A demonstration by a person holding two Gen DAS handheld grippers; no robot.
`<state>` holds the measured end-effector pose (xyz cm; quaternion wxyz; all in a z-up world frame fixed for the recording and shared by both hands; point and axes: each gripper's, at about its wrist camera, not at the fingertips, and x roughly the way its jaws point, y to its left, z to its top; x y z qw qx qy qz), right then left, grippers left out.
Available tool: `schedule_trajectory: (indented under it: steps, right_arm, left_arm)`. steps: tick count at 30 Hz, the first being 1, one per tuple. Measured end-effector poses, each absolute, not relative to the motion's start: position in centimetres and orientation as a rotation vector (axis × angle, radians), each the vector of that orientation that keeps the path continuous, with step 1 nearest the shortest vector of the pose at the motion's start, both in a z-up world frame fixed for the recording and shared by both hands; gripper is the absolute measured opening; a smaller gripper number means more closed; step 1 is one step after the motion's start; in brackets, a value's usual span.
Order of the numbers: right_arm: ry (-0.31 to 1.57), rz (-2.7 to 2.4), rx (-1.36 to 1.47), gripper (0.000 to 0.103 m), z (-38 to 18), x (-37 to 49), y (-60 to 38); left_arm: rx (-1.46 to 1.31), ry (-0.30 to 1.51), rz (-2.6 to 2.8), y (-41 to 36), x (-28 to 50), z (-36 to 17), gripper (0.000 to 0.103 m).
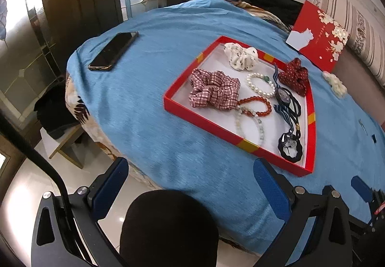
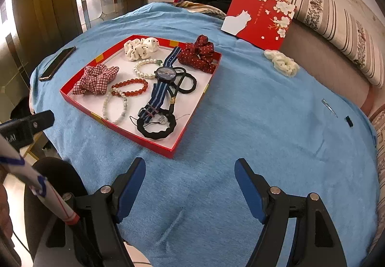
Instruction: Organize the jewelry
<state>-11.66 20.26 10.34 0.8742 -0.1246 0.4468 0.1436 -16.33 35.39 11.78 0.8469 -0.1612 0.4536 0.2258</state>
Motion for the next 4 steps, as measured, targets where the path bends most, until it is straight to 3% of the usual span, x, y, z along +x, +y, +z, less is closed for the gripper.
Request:
schedule_trajectory:
  steps: [4]
  right_arm:
    - [0.942, 0.304, -0.204, 0.081, 10.3, -11.5, 18.7]
  left_arm:
    - [-0.314, 0.962, 0.468, 34.5, -16.2, 12.6, 0.103]
